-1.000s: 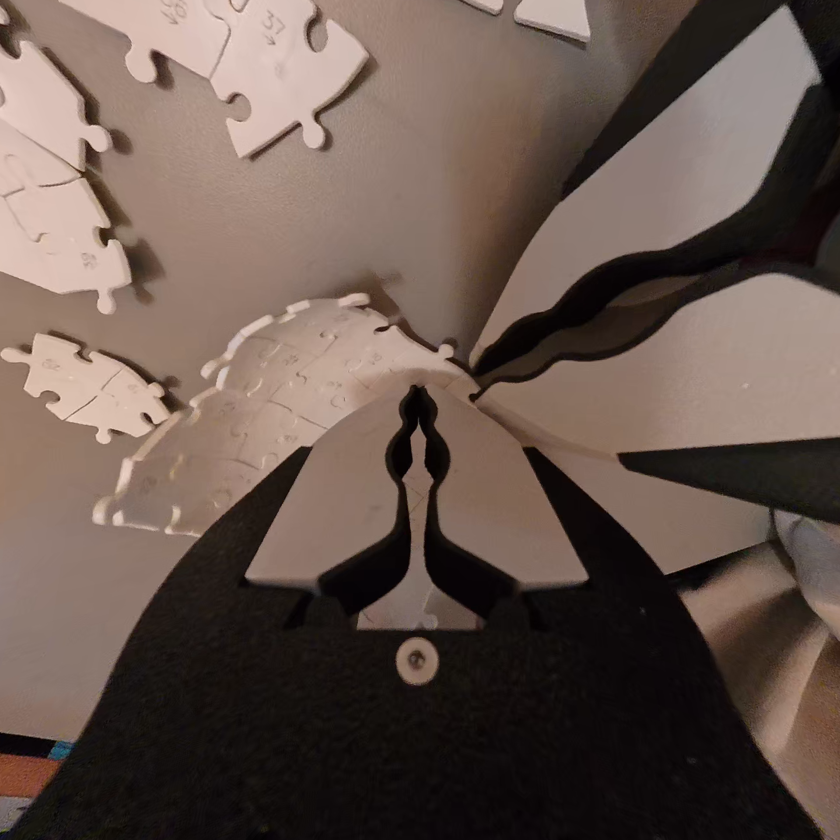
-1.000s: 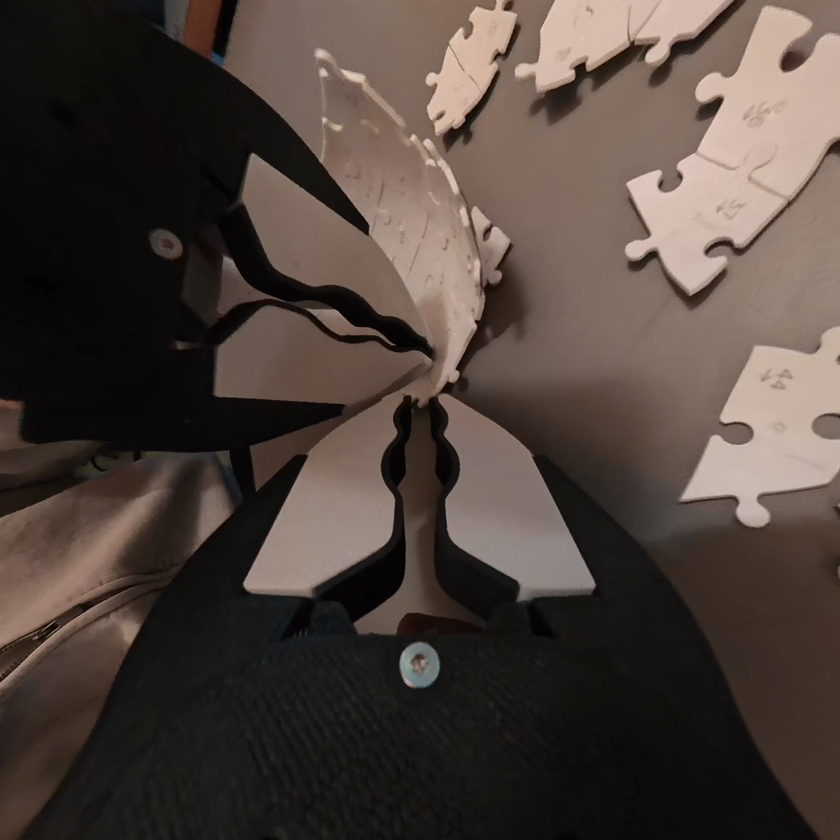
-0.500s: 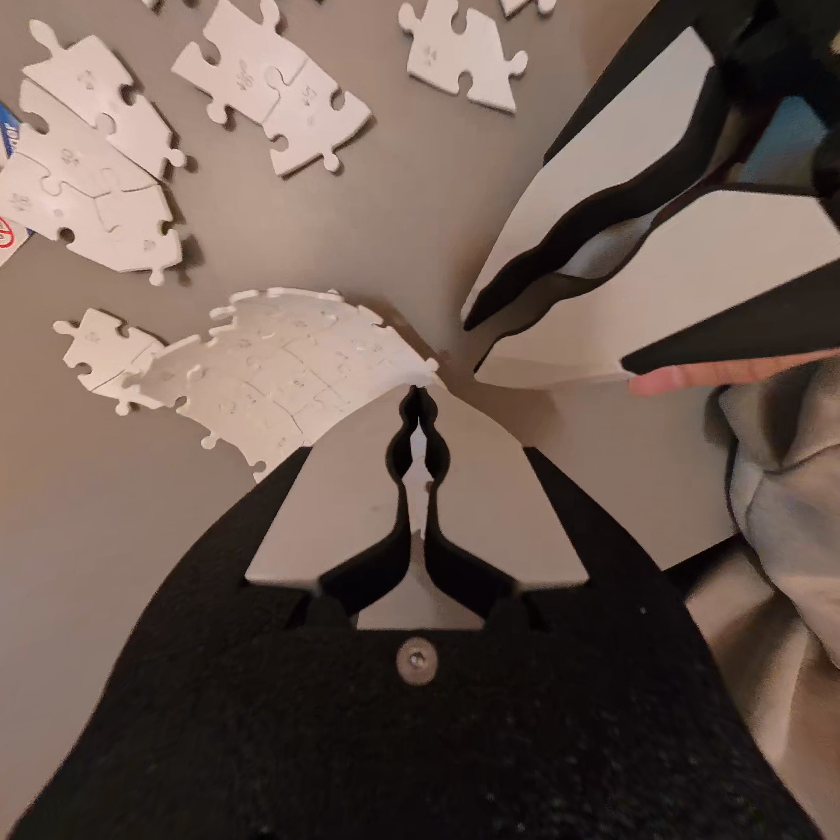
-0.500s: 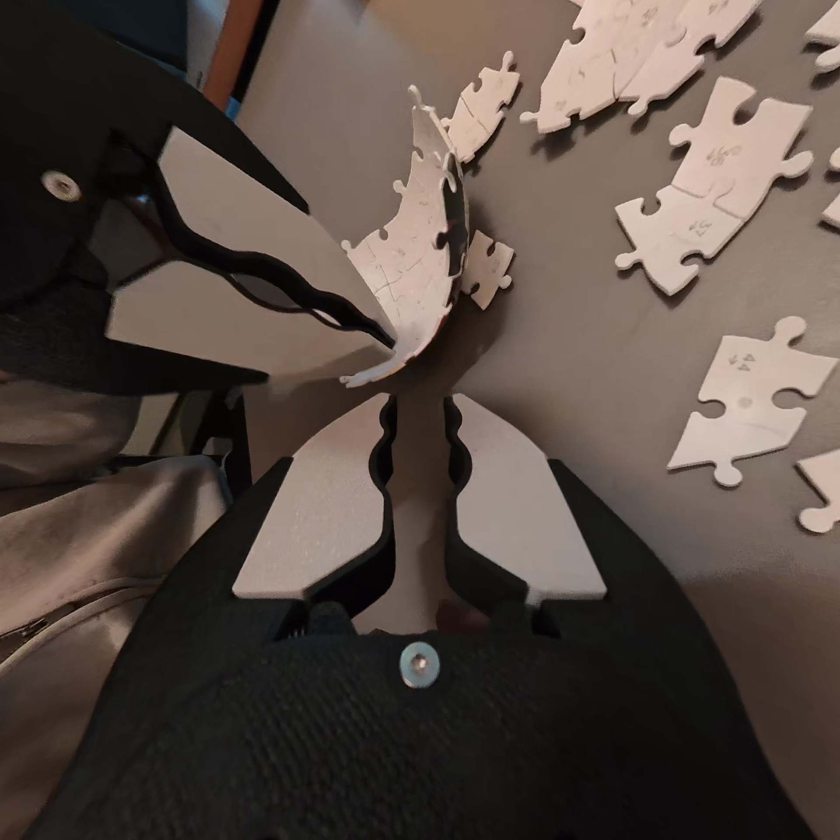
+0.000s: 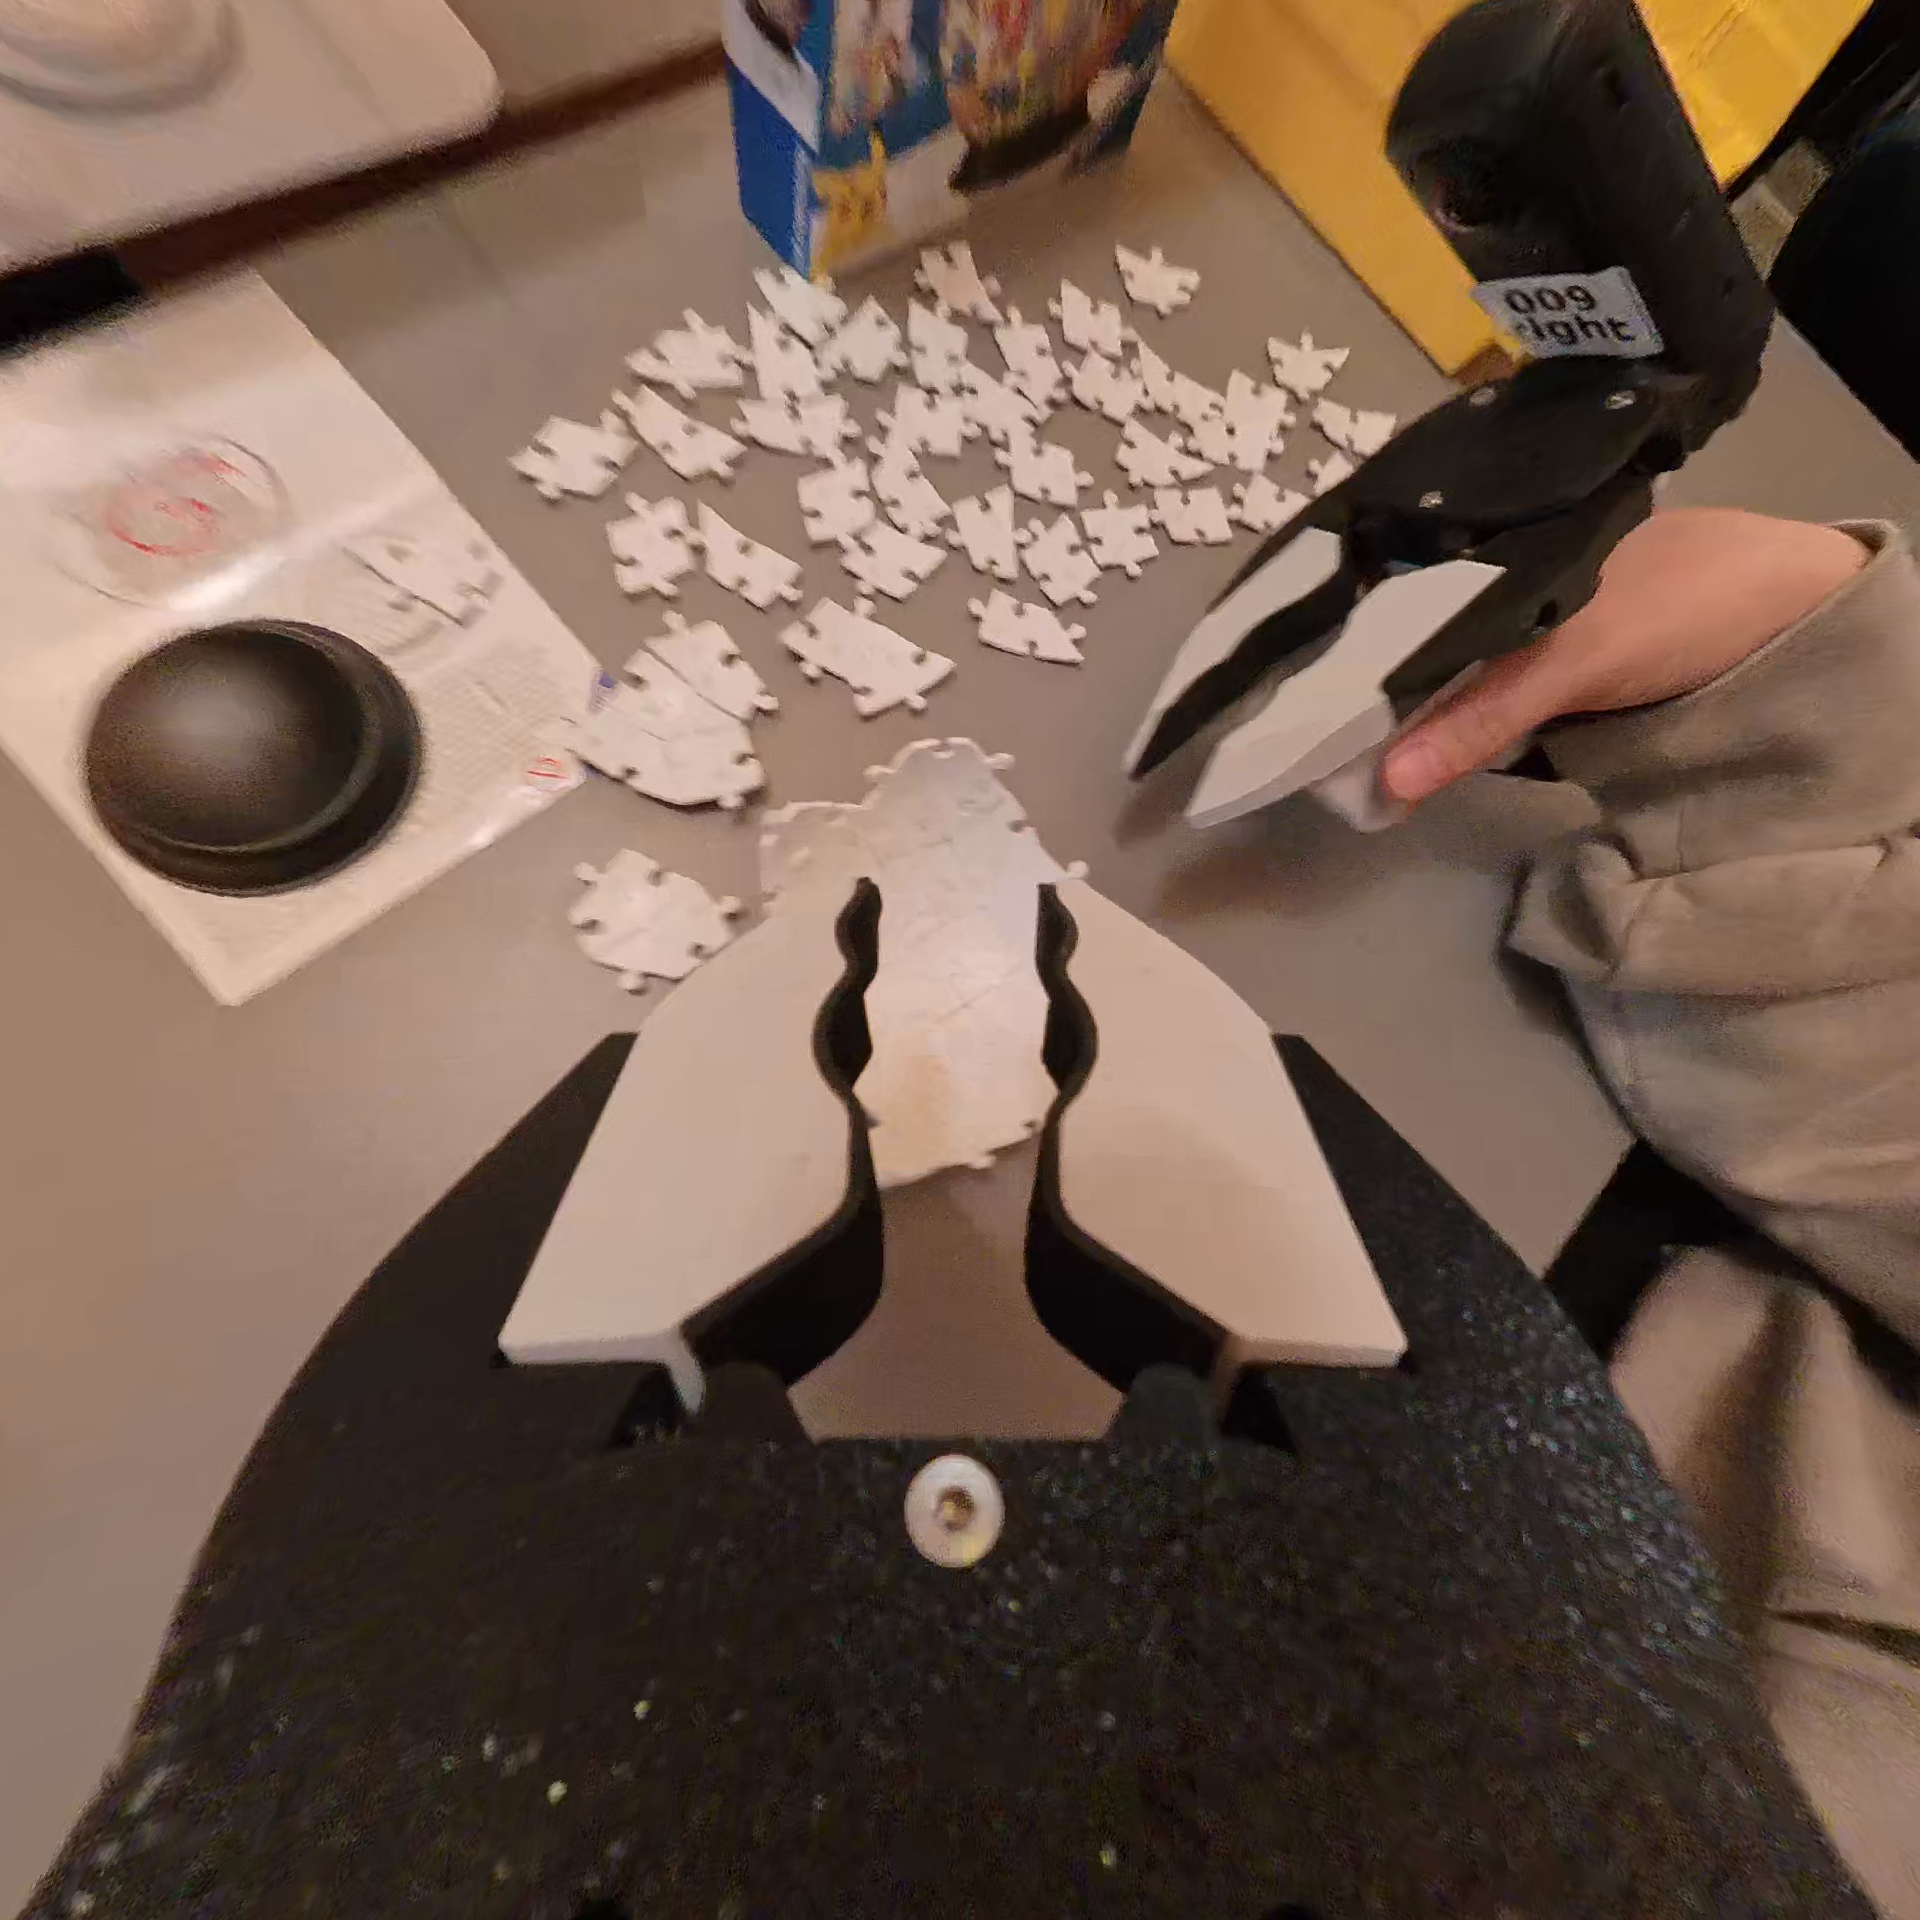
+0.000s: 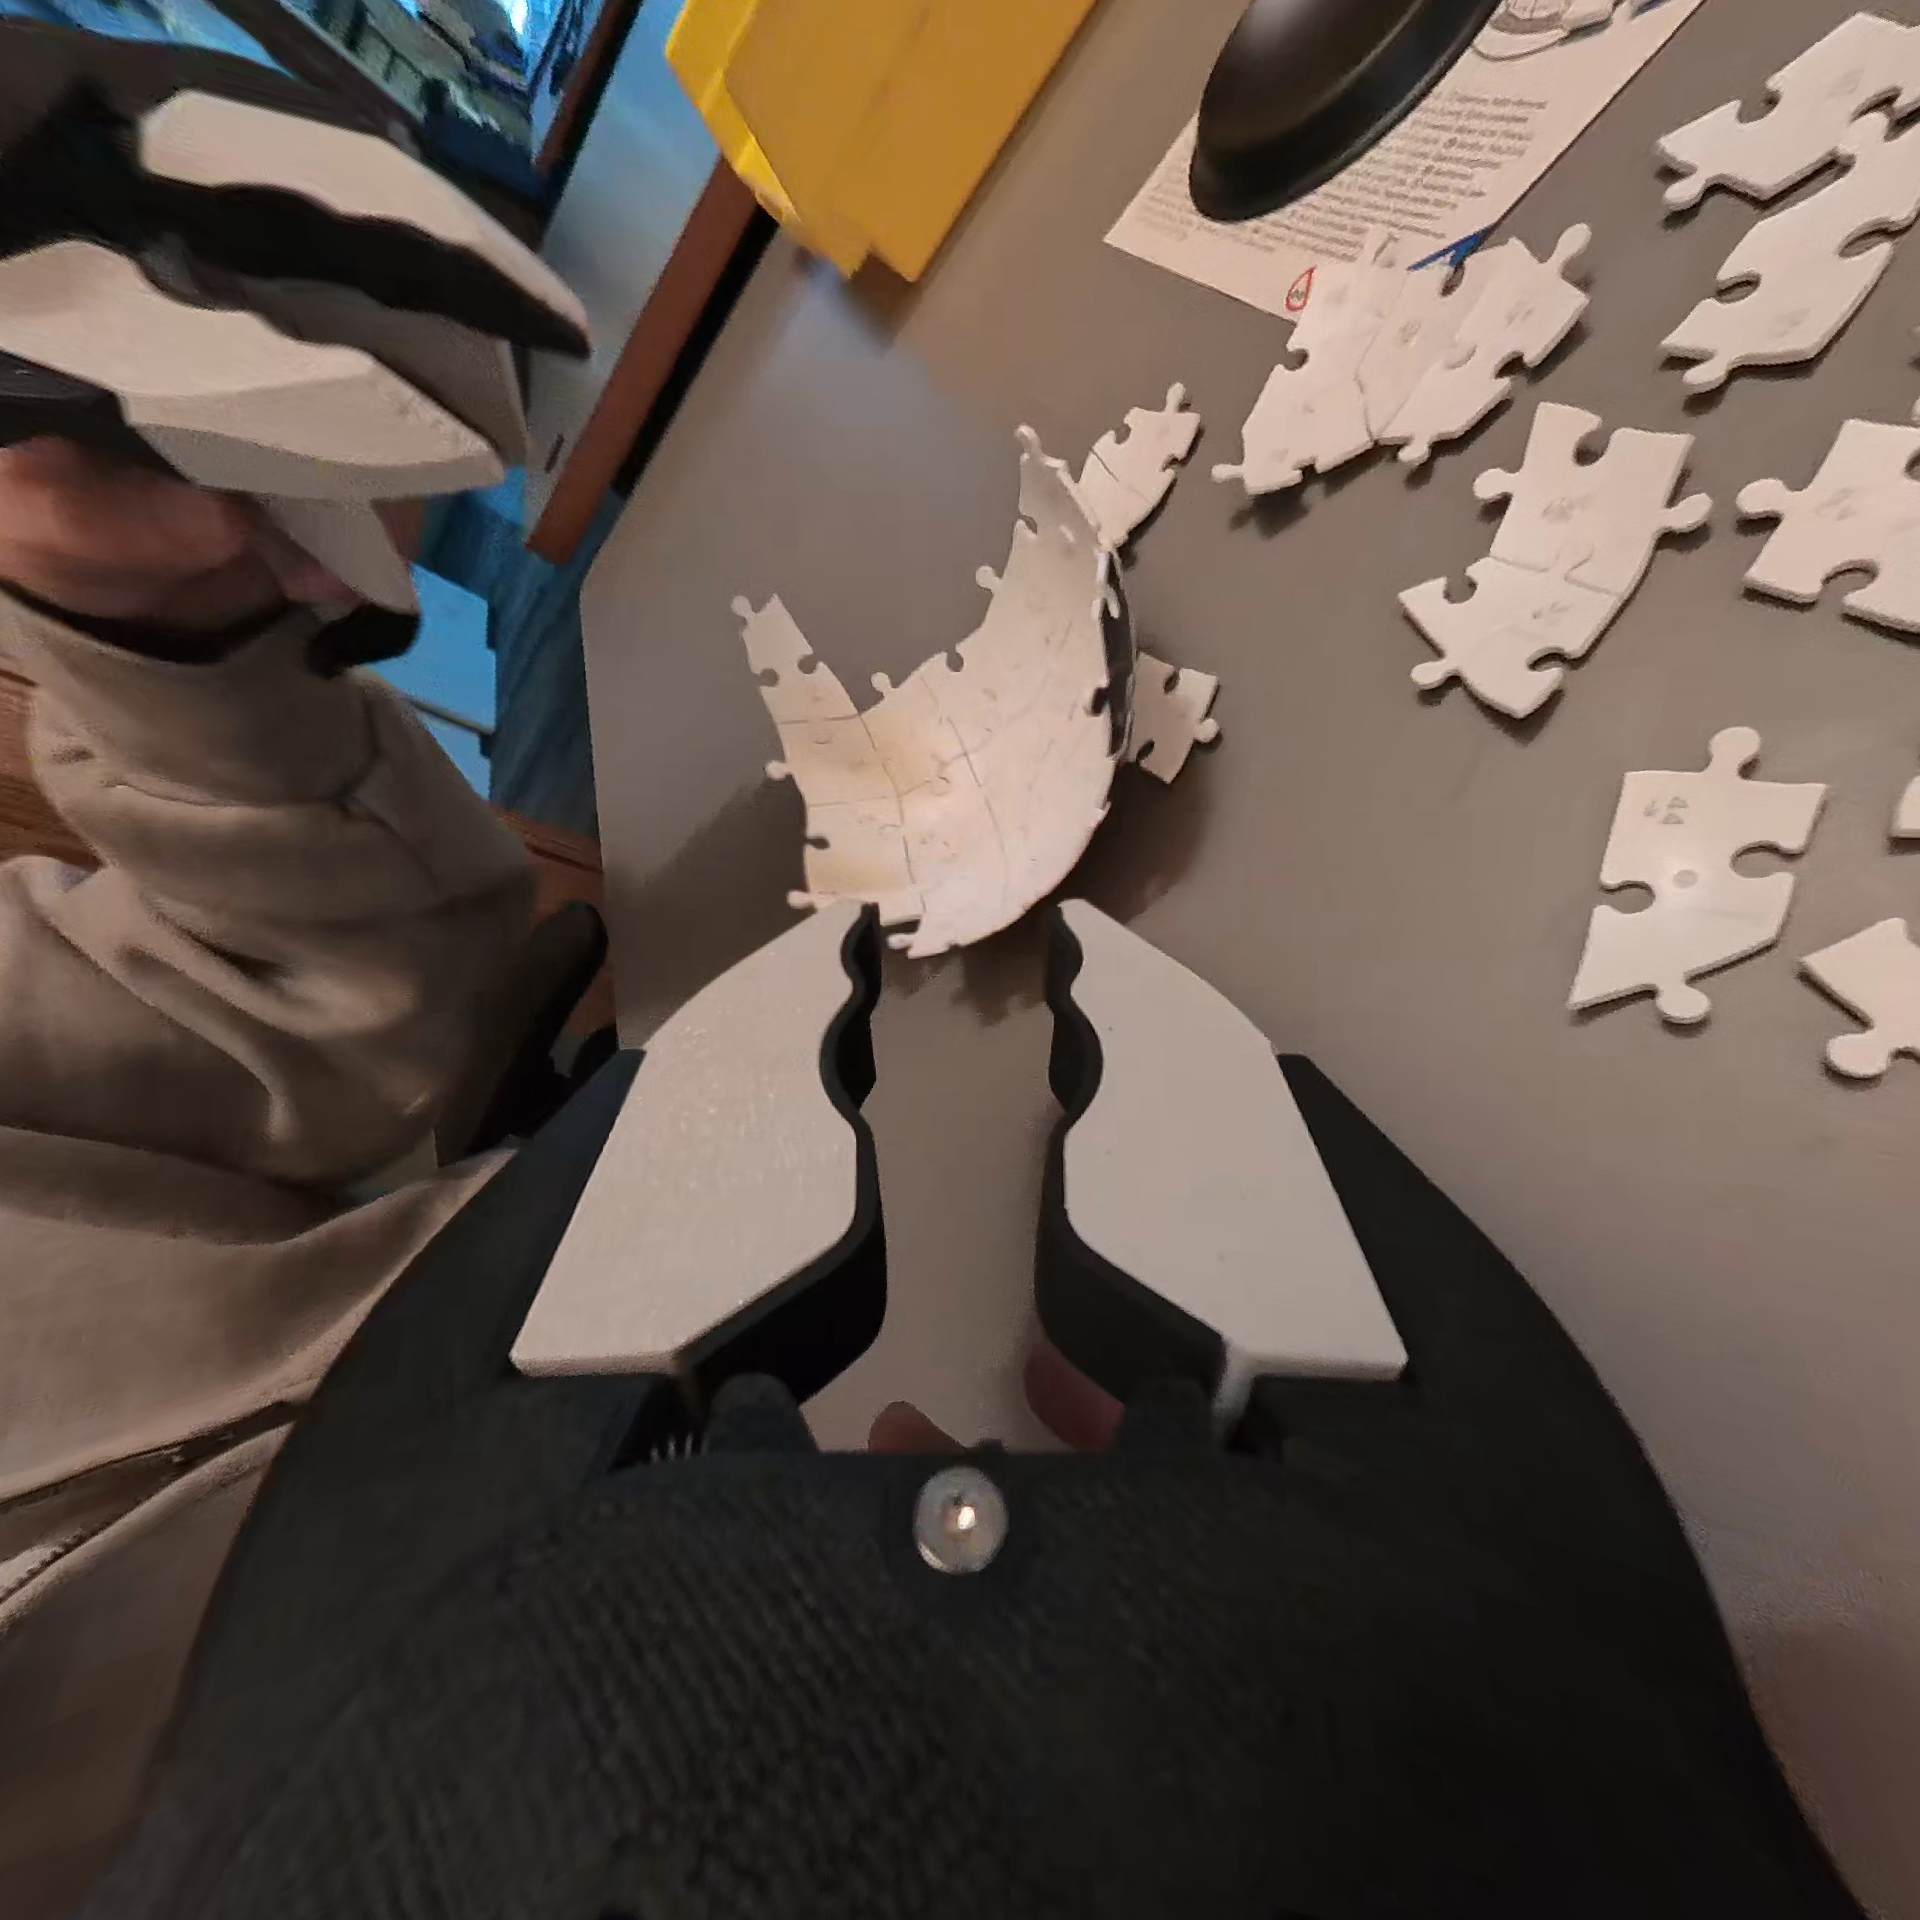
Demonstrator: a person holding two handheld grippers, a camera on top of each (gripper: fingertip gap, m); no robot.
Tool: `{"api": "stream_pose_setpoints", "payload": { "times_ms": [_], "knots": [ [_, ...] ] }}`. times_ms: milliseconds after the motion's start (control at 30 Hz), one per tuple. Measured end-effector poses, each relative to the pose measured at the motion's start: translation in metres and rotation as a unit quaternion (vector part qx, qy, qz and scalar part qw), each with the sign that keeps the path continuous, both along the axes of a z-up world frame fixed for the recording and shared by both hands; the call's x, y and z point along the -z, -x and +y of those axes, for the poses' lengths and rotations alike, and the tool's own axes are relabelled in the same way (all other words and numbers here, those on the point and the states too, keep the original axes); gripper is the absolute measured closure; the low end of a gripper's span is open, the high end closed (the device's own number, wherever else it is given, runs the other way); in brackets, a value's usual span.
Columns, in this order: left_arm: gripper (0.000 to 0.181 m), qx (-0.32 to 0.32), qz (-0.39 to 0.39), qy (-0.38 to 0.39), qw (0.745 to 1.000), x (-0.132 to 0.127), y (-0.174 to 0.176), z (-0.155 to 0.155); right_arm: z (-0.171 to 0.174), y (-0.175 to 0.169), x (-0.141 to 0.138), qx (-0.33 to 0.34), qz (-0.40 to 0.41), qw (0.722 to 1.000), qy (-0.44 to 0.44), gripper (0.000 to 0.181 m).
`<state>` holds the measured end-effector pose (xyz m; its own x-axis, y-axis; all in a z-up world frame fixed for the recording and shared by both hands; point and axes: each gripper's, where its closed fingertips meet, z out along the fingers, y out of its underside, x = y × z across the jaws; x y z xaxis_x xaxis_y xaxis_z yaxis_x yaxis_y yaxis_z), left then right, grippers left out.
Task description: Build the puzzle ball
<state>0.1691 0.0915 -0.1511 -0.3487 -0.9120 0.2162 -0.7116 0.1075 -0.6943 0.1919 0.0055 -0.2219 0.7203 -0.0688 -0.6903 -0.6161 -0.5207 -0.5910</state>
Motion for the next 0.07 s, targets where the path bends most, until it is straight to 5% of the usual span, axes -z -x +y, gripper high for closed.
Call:
{"api": "stream_pose_setpoints", "payload": {
  "times_ms": [33, 67],
  "knots": [
    [0.149, -0.001, -0.023, -0.002, 1.0, -0.002, 0.002, 0.014, 0.0, 0.003, -0.002, 0.004, -0.003, 1.0, -0.001, 0.151],
    [0.149, 0.0, -0.043, -0.002, 0.999, -0.001, 0.004, 0.027, -0.001, 0.005, -0.001, 0.01, -0.013, 1.0, 0.003, 0.149]
  ]
}}
